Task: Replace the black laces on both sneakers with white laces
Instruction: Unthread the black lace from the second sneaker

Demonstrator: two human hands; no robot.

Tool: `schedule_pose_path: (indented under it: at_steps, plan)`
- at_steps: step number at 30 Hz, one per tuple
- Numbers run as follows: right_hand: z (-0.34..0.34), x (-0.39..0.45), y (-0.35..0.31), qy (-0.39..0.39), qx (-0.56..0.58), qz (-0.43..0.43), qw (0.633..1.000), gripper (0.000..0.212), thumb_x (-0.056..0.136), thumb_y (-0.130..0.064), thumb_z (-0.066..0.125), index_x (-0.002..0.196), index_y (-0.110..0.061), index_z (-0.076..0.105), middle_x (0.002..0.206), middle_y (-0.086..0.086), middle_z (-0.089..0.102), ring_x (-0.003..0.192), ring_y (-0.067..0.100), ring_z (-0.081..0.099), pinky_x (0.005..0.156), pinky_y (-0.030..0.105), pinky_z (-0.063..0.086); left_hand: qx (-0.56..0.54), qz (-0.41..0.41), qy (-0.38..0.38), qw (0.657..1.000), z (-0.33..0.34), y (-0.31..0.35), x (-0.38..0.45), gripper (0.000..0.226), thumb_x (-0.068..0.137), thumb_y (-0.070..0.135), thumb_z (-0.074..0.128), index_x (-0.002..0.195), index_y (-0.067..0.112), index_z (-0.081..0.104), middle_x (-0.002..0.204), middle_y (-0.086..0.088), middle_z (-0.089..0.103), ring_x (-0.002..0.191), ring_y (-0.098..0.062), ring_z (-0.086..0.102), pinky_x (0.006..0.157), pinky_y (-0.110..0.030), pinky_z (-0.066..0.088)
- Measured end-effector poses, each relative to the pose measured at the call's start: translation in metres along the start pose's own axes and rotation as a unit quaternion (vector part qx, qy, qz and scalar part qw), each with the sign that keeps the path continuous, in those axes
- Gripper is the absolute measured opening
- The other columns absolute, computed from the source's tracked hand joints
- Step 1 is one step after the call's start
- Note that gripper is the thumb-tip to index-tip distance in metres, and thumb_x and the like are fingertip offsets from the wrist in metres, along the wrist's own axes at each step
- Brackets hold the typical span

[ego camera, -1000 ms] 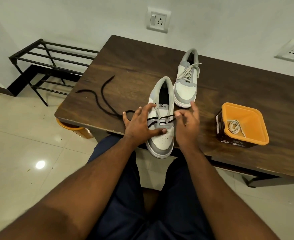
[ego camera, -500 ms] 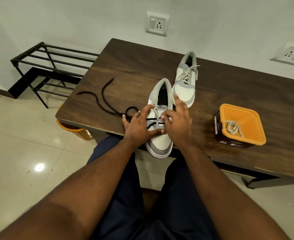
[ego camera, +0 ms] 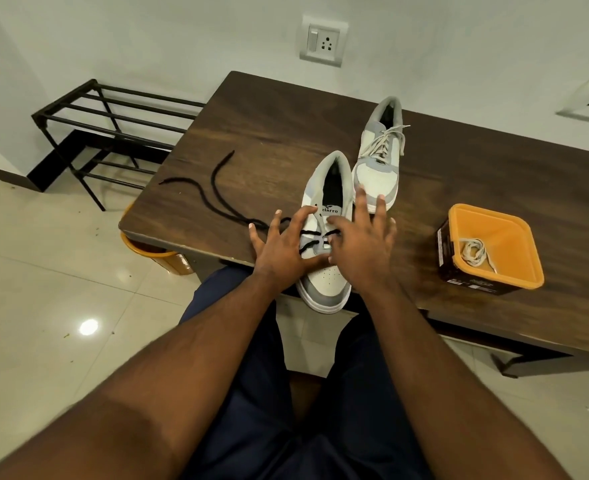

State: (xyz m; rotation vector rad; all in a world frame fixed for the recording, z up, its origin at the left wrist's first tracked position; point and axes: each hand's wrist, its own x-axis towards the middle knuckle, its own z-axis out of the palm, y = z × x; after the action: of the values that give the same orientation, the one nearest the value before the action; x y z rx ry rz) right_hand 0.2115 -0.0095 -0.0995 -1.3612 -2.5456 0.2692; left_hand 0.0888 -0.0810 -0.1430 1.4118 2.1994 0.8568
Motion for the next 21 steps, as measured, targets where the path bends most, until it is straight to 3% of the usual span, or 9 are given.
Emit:
schedule_pose_path:
  at_steps: [3,6,9,11,12,13,15,17,21]
  plan:
    - [0.001,0.005,-0.005,-0.013,-0.03,-0.016,0.999,0.018,0.093,-0.032,0.054,0.101,-0.029,0.07,0.162,-0.003,0.006,0.148,0.03,-0.004,0.115,0.057,0.009,-0.002,-0.003,0.004,1.0,0.001,0.001,0.0,0.089,0.067,0.078,0.061,0.139,0.054,0.015,0.151,0.017,0.036,0.15,-0.022,0.002,0.11,-0.065,-0.013]
    - [-0.006,0.008,0.01,0.082,0.14,0.025,0.986,0.013,0.092,-0.031,0.057,0.091,-0.028,0.069,0.16,-0.006,0.019,0.148,0.023,0.009,0.114,0.048,0.014,-0.003,-0.009,0.009,1.0,0.0,0.0,0.0,0.093,0.063,0.082,0.062,0.138,0.055,0.014,0.151,0.015,0.037,0.15,-0.021,0.003,0.11,-0.063,-0.015]
    - [-0.036,0.01,0.043,0.285,0.399,0.2,0.848,0.006,0.092,-0.026,0.059,0.088,-0.027,0.063,0.148,0.001,0.04,0.132,0.01,0.037,0.104,0.015,0.033,-0.013,-0.01,0.002,1.0,0.002,-0.002,0.001,0.092,0.062,0.082,0.063,0.136,0.056,0.015,0.152,0.011,0.037,0.15,-0.021,0.002,0.11,-0.062,-0.017]
    - [-0.058,0.012,0.066,0.365,0.455,0.273,0.765,0.011,0.093,-0.023,0.058,0.083,-0.028,0.06,0.142,0.003,0.043,0.128,0.009,0.043,0.1,0.013,0.037,-0.016,-0.011,0.003,1.0,0.002,-0.003,0.001,0.093,0.062,0.082,0.064,0.136,0.057,0.014,0.153,0.01,0.036,0.15,-0.021,0.001,0.11,-0.062,-0.018]
    - [-0.063,0.014,0.074,0.368,0.45,0.292,0.759,0.009,0.093,-0.022,0.057,0.087,-0.026,0.062,0.142,0.005,0.043,0.13,0.012,0.043,0.101,0.016,0.037,-0.014,-0.011,0.004,1.0,0.002,-0.004,0.001,0.093,0.062,0.082,0.064,0.136,0.057,0.014,0.153,0.011,0.035,0.15,-0.02,0.0,0.11,-0.062,-0.018]
    - [-0.065,0.013,0.079,0.337,0.439,0.302,0.776,0.006,0.093,-0.02,0.058,0.096,-0.022,0.064,0.145,0.008,0.039,0.133,0.012,0.04,0.101,0.016,0.035,-0.013,-0.01,0.005,1.0,0.003,-0.003,0.001,0.093,0.062,0.082,0.064,0.136,0.058,0.014,0.153,0.011,0.034,0.15,-0.02,0.001,0.11,-0.062,-0.018]
    - [-0.057,0.008,0.073,0.26,0.37,0.281,0.847,0.035,0.089,-0.018,0.066,0.123,-0.02,0.059,0.158,0.009,0.017,0.134,0.007,0.029,0.104,0.019,0.032,-0.011,-0.01,0.006,1.0,0.003,-0.004,0.0,0.093,0.062,0.082,0.064,0.137,0.058,0.014,0.155,0.01,0.032,0.15,-0.021,0.001,0.111,-0.063,-0.017]
    - [-0.04,0.001,0.062,0.237,0.273,0.176,0.916,0.054,0.084,-0.018,0.072,0.134,-0.027,0.054,0.162,0.005,0.0,0.143,0.014,0.016,0.114,0.034,0.028,-0.009,-0.009,0.005,1.0,0.003,-0.003,0.001,0.094,0.062,0.082,0.063,0.137,0.058,0.013,0.155,0.01,0.031,0.15,-0.021,0.0,0.111,-0.062,-0.018]
    - [-0.012,-0.006,0.023,0.059,0.075,-0.021,0.995,0.035,0.089,-0.031,0.063,0.123,-0.035,0.062,0.163,0.0,0.002,0.148,0.032,-0.005,0.115,0.055,0.009,0.009,-0.006,0.003,1.0,0.001,-0.001,0.0,0.093,0.064,0.082,0.061,0.139,0.056,0.013,0.155,0.012,0.032,0.15,-0.022,0.0,0.11,-0.063,-0.017]
